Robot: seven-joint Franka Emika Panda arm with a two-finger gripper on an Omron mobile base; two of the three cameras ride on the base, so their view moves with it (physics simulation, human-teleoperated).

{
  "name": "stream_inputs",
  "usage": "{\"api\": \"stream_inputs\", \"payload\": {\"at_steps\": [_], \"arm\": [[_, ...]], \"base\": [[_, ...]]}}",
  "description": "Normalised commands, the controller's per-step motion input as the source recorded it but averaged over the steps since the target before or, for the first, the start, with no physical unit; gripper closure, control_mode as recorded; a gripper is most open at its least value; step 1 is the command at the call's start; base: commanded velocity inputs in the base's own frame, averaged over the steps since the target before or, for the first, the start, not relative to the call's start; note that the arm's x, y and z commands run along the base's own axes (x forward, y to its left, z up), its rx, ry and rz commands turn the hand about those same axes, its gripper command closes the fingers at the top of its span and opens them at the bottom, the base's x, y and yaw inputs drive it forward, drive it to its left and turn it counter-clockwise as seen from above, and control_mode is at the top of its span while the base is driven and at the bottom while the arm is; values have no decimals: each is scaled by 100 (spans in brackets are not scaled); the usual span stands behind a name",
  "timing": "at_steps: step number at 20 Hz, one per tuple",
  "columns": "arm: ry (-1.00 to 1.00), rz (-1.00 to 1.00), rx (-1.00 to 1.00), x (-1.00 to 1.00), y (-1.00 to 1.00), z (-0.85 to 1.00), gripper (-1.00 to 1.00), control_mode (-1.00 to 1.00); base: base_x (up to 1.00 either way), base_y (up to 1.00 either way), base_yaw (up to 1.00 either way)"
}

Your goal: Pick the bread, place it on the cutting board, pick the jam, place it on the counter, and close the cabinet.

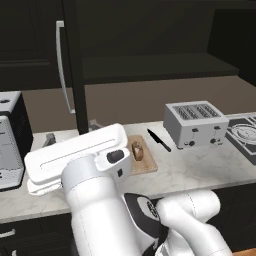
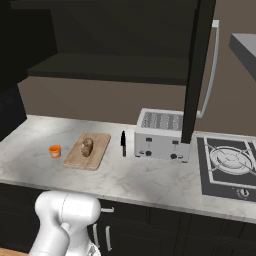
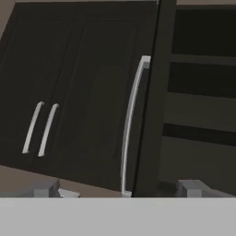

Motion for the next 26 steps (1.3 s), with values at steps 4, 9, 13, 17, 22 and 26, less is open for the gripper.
{"api": "stream_inputs", "payload": {"at_steps": [4, 9, 13, 17, 22, 26], "arm": [[-5, -10, 5, 0, 0, 5, -100, -100], [-5, -12, 5, 0, 0, 5, -100, -100], [-5, -12, 3, 0, 0, 2, -100, -100], [-4, -12, 1, 0, 0, 0, -100, -100], [-4, -11, 1, 4, 1, 4, -100, -100], [-4, -7, 0, 10, 7, 3, -100, -100]], "base": [[0, 0, 0], [0, 0, 0], [0, 0, 0], [0, 0, 0], [0, 0, 0], [0, 0, 0]]}}
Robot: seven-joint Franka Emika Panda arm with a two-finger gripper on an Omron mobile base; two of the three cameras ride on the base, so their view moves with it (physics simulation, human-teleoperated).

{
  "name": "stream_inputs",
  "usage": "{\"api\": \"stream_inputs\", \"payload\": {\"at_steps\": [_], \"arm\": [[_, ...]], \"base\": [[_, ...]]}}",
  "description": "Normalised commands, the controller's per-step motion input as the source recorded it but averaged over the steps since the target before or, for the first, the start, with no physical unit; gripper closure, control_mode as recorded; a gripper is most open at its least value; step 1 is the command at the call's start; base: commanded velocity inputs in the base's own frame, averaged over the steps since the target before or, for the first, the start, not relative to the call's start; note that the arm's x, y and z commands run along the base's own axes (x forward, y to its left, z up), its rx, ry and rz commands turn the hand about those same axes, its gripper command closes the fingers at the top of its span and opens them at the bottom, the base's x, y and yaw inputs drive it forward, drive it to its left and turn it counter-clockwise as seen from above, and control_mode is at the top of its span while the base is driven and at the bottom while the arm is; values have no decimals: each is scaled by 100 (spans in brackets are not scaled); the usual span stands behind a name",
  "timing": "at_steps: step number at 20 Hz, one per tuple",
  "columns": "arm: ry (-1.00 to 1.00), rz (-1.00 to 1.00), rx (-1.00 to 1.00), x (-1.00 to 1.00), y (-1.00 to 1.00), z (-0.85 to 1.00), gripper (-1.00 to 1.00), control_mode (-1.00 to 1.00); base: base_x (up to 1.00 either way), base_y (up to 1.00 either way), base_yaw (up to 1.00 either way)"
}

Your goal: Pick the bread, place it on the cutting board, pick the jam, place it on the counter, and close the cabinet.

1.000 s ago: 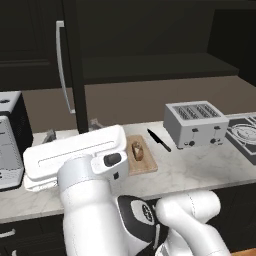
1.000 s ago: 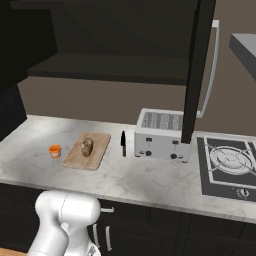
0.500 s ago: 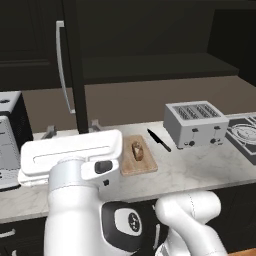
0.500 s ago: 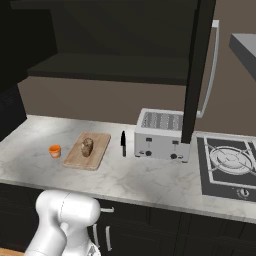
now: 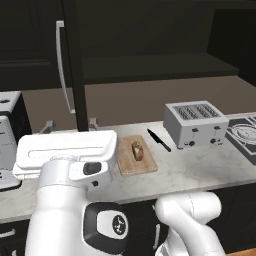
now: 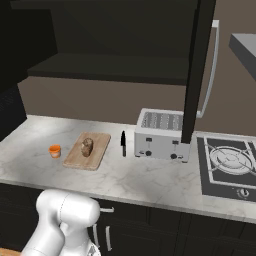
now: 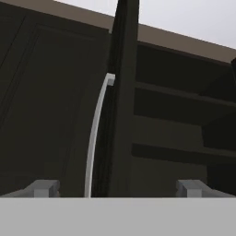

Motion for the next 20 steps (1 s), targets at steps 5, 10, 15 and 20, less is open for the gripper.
{"api": "stream_inputs", "payload": {"at_steps": [5, 10, 15, 20], "arm": [[-1, -5, 0, 13, 11, 0, -100, -100], [-2, -5, 0, 12, 11, 0, -100, -100], [-2, -6, 0, 11, 10, 0, -100, -100], [-2, -7, 1, 7, 5, 0, -100, -100]], "base": [[0, 0, 0], [0, 0, 0], [0, 0, 0], [0, 0, 0]]}}
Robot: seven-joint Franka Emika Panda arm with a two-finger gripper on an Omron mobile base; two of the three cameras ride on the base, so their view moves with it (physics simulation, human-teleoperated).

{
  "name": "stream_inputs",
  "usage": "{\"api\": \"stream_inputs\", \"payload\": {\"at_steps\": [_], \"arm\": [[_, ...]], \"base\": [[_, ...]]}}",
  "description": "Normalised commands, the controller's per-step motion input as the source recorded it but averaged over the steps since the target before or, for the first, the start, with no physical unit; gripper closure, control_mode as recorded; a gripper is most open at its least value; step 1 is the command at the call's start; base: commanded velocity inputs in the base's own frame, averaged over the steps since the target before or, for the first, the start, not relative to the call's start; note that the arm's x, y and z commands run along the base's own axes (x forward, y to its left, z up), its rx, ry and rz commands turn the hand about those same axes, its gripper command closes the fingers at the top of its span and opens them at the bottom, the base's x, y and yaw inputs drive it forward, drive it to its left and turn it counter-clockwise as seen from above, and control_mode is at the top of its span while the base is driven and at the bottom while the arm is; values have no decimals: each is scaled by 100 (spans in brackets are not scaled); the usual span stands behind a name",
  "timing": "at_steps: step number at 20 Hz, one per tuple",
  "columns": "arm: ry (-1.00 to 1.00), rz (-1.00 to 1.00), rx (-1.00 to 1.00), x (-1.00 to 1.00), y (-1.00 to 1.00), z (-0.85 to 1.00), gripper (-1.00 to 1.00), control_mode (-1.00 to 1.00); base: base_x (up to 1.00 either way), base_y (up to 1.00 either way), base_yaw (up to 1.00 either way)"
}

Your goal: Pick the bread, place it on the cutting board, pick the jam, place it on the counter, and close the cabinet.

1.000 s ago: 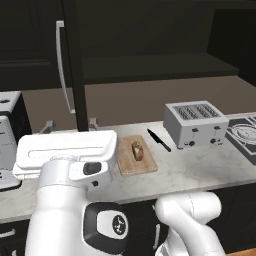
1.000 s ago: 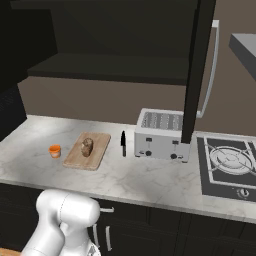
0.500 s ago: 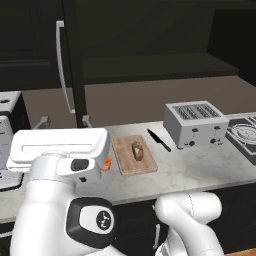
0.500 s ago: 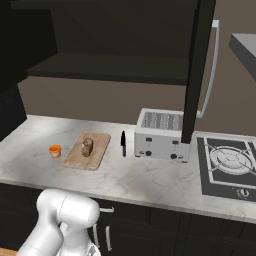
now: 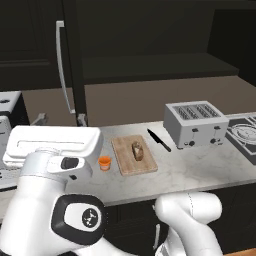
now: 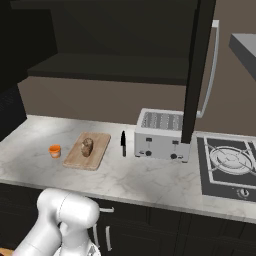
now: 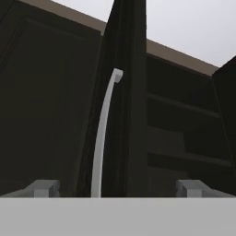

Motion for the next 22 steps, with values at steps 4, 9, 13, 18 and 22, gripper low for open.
{"api": "stream_inputs", "payload": {"at_steps": [4, 9, 13, 18, 22], "arm": [[-3, -7, 0, 9, 4, 0, -100, -100], [-2, -7, 1, 9, 3, 0, -100, -100], [-2, -7, 1, 11, 1, 0, -100, -100], [-2, -7, 2, 7, 0, 3, -100, -100], [-2, -6, 1, 4, 5, 2, -100, -100]], "base": [[0, 0, 0], [0, 0, 0], [0, 0, 0], [0, 0, 0], [0, 0, 0]]}}
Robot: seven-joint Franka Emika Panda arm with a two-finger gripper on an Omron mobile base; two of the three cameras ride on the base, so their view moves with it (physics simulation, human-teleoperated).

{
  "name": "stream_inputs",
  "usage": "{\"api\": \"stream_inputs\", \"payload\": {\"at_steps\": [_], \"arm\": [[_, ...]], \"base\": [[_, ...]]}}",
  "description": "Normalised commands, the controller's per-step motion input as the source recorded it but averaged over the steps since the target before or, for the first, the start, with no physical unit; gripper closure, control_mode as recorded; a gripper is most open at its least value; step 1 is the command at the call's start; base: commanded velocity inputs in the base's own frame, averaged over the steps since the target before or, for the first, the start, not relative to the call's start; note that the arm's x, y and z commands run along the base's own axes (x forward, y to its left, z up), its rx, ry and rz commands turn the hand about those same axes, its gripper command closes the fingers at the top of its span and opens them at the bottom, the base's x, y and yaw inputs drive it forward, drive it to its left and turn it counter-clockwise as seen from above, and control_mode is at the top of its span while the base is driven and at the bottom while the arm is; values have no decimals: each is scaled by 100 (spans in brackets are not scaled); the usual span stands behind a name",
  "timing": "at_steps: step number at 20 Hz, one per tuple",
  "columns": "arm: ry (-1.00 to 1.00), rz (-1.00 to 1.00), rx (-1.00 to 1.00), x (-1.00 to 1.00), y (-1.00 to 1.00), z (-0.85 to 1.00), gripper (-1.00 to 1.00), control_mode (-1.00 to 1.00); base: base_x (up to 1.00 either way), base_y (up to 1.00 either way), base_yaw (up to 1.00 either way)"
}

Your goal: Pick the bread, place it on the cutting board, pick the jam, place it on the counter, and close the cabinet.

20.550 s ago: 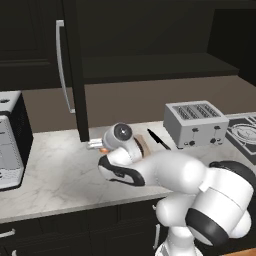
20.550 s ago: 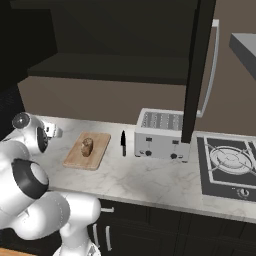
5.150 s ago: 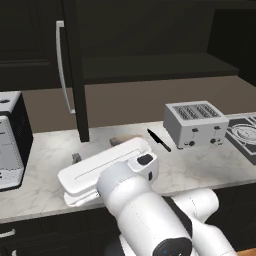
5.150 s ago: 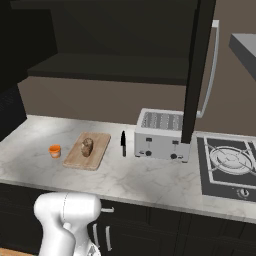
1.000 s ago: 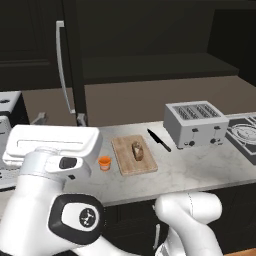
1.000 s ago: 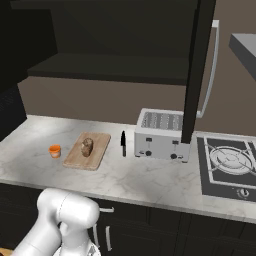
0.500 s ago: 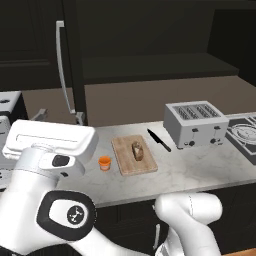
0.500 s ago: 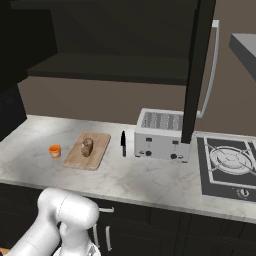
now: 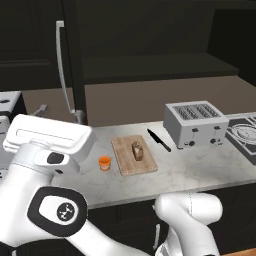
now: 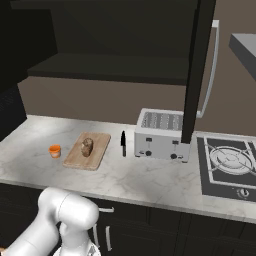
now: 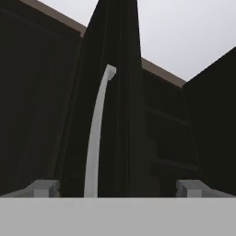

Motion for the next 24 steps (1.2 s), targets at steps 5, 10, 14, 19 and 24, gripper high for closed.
{"api": "stream_inputs", "payload": {"at_steps": [5, 10, 14, 19, 24], "arm": [[-2, -6, 1, 1, 11, 6, -100, -100], [-1, -6, 1, 5, 8, 9, -100, -100], [-1, -7, 3, 8, 4, 6, -100, -100], [0, -7, 2, 12, 3, 1, -100, -100], [0, -7, 1, 15, 3, 0, -100, -100]], "base": [[0, 0, 0], [0, 0, 0], [0, 0, 0], [0, 0, 0], [0, 0, 0]]}}
